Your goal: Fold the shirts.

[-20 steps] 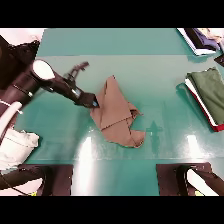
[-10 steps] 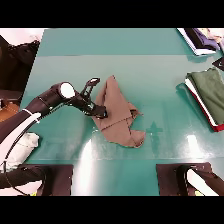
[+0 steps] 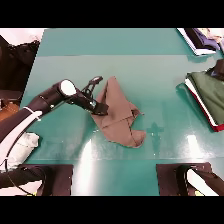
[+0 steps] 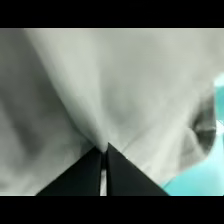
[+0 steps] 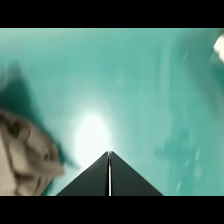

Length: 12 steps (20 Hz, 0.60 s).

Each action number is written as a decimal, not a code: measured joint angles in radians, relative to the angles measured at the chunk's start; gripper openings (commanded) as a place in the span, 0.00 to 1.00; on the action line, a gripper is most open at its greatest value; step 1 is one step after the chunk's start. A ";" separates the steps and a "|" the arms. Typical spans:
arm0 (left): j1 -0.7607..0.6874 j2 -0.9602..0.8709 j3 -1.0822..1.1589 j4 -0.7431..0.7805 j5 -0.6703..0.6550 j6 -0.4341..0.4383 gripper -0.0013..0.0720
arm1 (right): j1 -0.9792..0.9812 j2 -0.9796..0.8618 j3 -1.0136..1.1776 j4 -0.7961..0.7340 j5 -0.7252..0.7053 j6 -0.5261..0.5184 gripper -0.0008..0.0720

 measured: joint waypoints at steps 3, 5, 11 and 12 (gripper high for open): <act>0.039 0.095 0.083 0.121 -0.085 -0.010 0.05 | 0.045 0.000 -0.159 0.117 -0.004 -0.084 0.75; 0.074 0.169 0.126 0.199 -0.136 -0.019 0.05 | 0.114 -0.002 -0.278 0.185 -0.046 -0.148 0.86; 0.132 0.298 0.170 0.304 -0.261 -0.030 0.05 | 0.418 -0.092 -0.467 0.260 -0.256 -0.218 0.86; 0.135 0.306 0.172 0.313 -0.276 -0.031 0.05 | 0.473 -0.123 -0.468 0.265 -0.283 -0.226 0.86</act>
